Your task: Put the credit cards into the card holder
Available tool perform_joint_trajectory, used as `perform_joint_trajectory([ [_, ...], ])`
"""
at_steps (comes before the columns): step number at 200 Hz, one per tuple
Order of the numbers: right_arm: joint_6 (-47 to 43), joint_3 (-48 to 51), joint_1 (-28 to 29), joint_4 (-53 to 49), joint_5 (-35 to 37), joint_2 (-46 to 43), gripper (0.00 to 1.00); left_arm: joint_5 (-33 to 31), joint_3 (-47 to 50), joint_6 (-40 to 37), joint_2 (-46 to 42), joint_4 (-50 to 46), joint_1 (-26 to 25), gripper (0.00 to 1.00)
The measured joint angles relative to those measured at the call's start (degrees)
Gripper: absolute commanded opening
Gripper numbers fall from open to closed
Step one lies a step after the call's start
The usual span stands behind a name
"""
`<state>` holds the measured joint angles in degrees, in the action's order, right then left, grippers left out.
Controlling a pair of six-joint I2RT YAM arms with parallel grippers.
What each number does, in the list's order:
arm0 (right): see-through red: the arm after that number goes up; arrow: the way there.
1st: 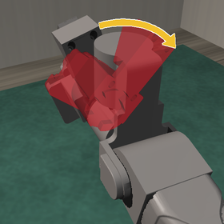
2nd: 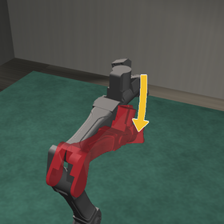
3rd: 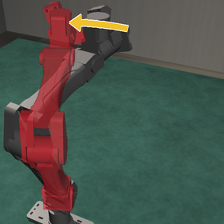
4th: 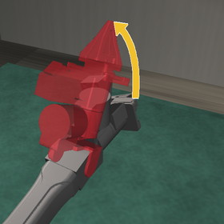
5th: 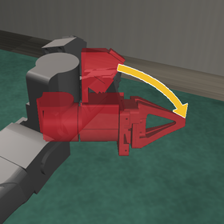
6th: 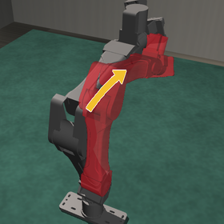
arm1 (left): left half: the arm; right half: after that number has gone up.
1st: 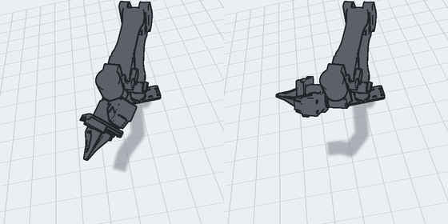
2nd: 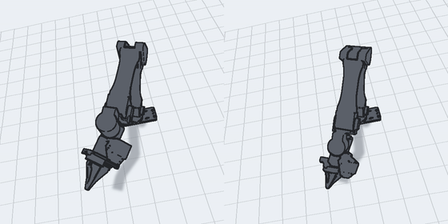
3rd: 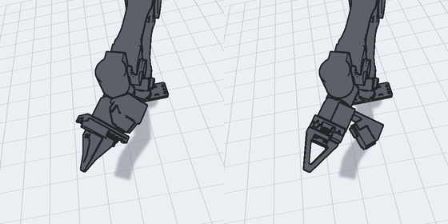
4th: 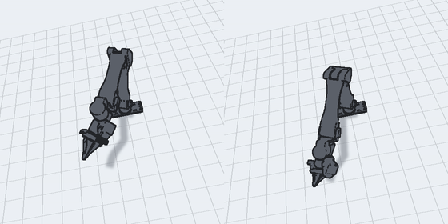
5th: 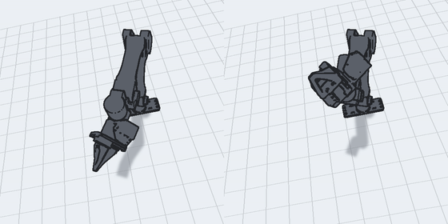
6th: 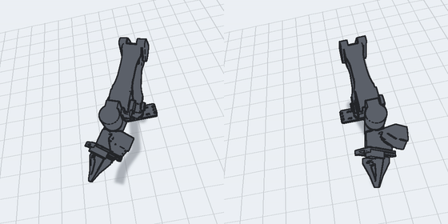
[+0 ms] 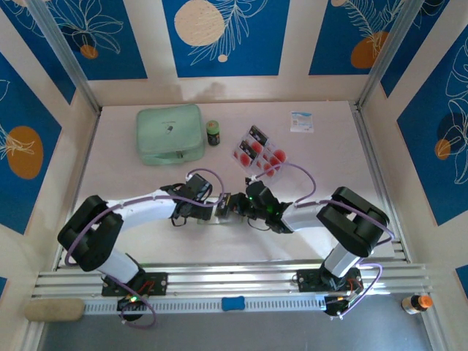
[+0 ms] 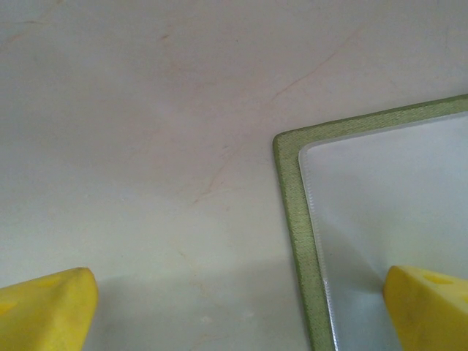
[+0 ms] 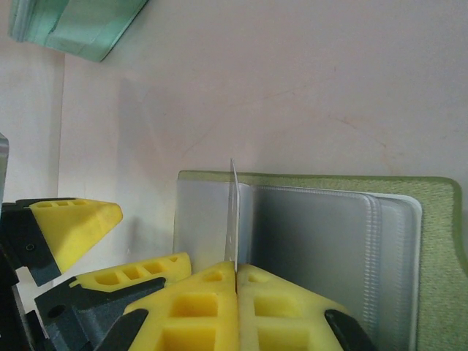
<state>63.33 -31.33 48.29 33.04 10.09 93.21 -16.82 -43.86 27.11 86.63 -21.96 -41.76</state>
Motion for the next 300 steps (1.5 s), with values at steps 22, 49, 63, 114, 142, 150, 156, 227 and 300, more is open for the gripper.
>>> perform_joint_trajectory([
  [22, 0.2, 0.5, 0.2, 0.4, 0.0, 0.0, 0.0, 0.0, -0.1, 0.0, -0.3, 0.0, 0.3, 1.0],
  [49, 0.4, 1.6, 0.5, 0.5, 0.2, 0.0, 0.0, 0.0, -0.9, 0.0, -0.4, -0.1, 1.0, 1.0],
  [63, 0.7, 2.1, 0.5, 0.6, 0.2, 0.0, 0.0, 0.0, -1.1, 0.0, -0.5, -0.1, 1.3, 1.0],
  [114, 1.2, 2.3, 0.5, 0.9, 0.2, 0.0, 0.0, 0.1, -1.1, 0.0, -0.5, -0.1, 1.6, 1.0],
  [142, 1.2, 2.2, 0.5, 1.6, -0.3, 1.0, 0.0, 0.1, -1.1, 0.0, -0.5, -0.1, 1.6, 1.0],
  [150, 1.2, 2.2, 0.5, 1.8, -0.5, 1.5, 0.0, 0.1, -1.1, 0.0, -0.5, -0.1, 1.6, 1.0],
  [156, 1.3, 2.1, 0.5, 2.0, -0.6, 1.8, 0.0, 0.1, -1.1, 0.0, -0.5, -0.1, 1.6, 1.0],
  [227, 1.3, 1.8, 0.5, 2.5, -1.7, 2.6, 0.0, 0.1, -1.1, 0.0, -0.5, 0.0, 1.7, 1.0],
  [300, 1.3, 1.8, 0.5, 2.0, -2.2, 2.6, 0.0, 0.1, 0.0, 0.0, -0.5, 0.1, 2.5, 1.0],
])
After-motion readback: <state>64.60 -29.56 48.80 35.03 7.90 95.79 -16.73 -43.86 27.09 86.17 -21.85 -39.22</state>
